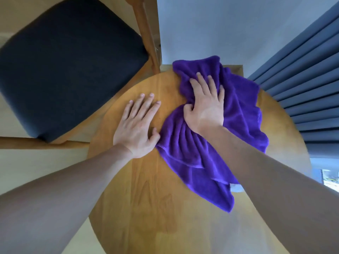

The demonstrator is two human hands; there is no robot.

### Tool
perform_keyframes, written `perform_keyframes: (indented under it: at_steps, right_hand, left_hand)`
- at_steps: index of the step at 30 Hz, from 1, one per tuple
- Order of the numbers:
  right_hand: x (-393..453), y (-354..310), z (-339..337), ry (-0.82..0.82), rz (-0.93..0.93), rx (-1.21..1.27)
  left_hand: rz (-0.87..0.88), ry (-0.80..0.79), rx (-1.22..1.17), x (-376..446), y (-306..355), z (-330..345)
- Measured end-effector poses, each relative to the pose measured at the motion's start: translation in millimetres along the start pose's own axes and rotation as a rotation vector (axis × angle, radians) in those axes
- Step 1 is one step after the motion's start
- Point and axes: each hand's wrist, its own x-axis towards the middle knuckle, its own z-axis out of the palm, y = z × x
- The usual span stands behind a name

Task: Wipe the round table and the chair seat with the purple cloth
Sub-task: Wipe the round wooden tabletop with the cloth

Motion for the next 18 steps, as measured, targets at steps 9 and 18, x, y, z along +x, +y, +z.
perform_keyframes:
  at_steps: [9, 18]
  right_hand:
    - [-39.2, -2.4, 3.4, -0.199, -0.397, -0.066]
    - [34.4, 14.9, -13.5, -0.115, -0.097, -0.162]
  left_hand:
    - [0.01, 0.008, 0.003, -1.5, -0.5, -0.6]
    - [-0.001, 0.0, 0.008, -1.4, 2.9, -1.5]
